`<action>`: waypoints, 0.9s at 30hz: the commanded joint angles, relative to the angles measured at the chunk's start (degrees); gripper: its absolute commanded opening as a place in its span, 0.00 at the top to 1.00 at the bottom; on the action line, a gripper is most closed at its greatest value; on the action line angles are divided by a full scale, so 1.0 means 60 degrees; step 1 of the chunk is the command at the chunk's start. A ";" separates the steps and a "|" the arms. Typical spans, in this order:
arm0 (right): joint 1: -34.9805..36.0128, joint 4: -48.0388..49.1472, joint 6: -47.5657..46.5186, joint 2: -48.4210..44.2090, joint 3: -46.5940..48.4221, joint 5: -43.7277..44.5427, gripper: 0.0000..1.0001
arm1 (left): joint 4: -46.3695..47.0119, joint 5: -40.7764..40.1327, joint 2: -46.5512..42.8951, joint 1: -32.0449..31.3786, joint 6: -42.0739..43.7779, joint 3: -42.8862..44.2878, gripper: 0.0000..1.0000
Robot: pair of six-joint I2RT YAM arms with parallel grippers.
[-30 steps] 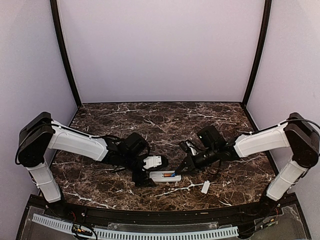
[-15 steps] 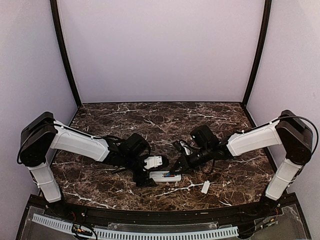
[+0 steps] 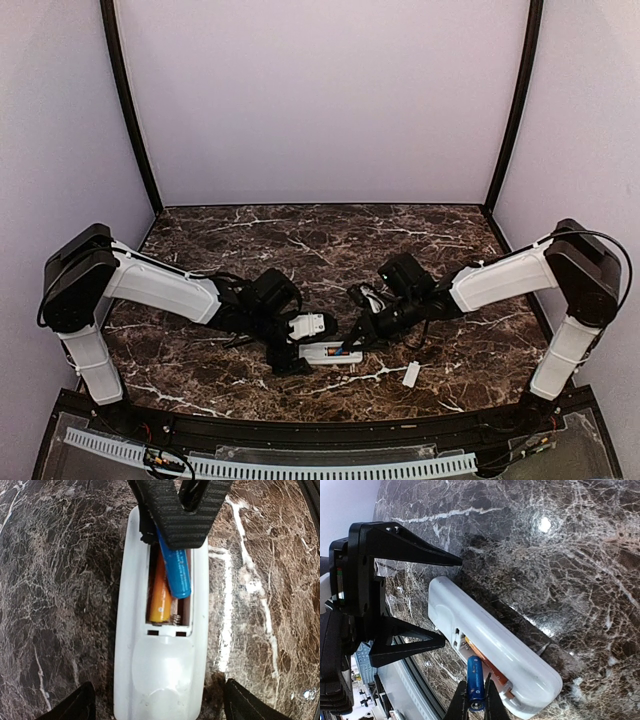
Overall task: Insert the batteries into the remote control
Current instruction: Load the battery into the battery compartment.
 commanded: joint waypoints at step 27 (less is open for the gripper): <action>0.0326 0.0353 0.0396 0.0753 0.0297 0.0346 1.00 | 0.2089 0.0938 0.0263 -0.0018 -0.2210 0.0291 0.31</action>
